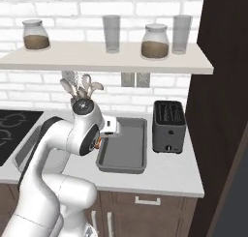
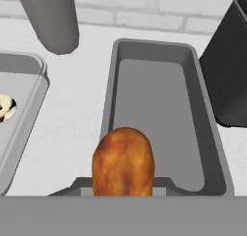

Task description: Place one mushroom and one chicken drumstick in each tupperware on the nearby counter, to pack two identical lunches.

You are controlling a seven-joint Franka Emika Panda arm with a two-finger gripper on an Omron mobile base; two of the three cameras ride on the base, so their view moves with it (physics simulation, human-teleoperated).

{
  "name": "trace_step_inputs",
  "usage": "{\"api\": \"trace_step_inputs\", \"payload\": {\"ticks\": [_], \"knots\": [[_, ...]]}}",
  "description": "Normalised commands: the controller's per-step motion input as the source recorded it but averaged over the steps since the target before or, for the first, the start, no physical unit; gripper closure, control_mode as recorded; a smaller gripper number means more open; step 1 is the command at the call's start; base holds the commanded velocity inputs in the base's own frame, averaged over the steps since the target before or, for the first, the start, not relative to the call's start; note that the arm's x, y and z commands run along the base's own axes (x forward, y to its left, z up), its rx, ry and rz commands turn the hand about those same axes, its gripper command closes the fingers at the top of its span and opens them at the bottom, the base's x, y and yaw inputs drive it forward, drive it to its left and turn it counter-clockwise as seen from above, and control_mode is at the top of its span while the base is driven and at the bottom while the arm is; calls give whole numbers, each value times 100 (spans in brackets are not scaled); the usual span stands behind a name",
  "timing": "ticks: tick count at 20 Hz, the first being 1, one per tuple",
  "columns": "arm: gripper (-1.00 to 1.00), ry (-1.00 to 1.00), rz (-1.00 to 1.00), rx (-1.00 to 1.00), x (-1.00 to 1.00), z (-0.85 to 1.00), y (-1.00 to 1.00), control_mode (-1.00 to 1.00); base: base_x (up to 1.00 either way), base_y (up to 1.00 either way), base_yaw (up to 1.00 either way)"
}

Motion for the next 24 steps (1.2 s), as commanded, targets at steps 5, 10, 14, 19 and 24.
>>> {"api": "trace_step_inputs", "payload": {"ticks": [5,10,14,19,24], "knots": [[100,7,8,0,54,-38,-1,-100,0,0,0],[100,1,6,0,54,-38,-5,-100,0,0,0],[100,0,1,0,40,-45,-14,-100,0,0,0],[100,0,0,0,44,-40,-14,-100,0,0,0],[-100,0,0,0,54,-26,-11,-100,0,0,0]]}}
